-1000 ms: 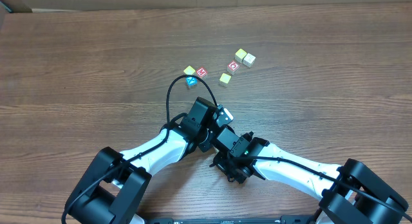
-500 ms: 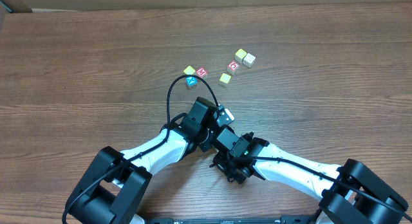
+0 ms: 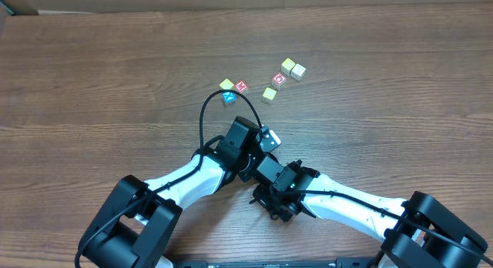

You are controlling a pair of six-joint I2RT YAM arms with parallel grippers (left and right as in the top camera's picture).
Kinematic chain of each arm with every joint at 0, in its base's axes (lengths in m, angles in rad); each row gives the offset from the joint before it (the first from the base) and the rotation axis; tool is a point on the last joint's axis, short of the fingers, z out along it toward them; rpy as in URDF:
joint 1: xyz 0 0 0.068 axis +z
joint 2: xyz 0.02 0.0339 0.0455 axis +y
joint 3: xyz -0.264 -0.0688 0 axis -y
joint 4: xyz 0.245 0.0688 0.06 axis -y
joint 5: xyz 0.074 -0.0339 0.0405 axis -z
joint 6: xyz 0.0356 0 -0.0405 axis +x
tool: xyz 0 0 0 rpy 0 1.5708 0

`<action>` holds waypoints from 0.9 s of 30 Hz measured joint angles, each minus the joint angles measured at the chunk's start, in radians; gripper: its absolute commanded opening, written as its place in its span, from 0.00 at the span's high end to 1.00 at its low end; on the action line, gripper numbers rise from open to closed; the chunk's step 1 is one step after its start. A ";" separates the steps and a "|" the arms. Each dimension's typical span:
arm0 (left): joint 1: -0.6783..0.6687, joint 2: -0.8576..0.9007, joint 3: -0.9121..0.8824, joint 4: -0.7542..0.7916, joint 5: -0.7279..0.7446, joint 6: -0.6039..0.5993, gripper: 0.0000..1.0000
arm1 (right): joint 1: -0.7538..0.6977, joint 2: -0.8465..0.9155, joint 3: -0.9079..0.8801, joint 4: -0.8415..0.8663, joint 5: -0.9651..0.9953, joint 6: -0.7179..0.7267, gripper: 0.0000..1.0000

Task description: Flip 3 blocks

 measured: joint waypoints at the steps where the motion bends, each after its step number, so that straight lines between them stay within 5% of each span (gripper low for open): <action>1: 0.000 0.002 0.000 0.003 0.000 0.000 0.96 | 0.000 0.000 0.000 -0.001 0.000 0.003 0.96; 27: 0.000 0.009 0.000 0.030 0.011 0.003 0.96 | 0.000 0.000 0.000 -0.004 0.000 0.026 0.96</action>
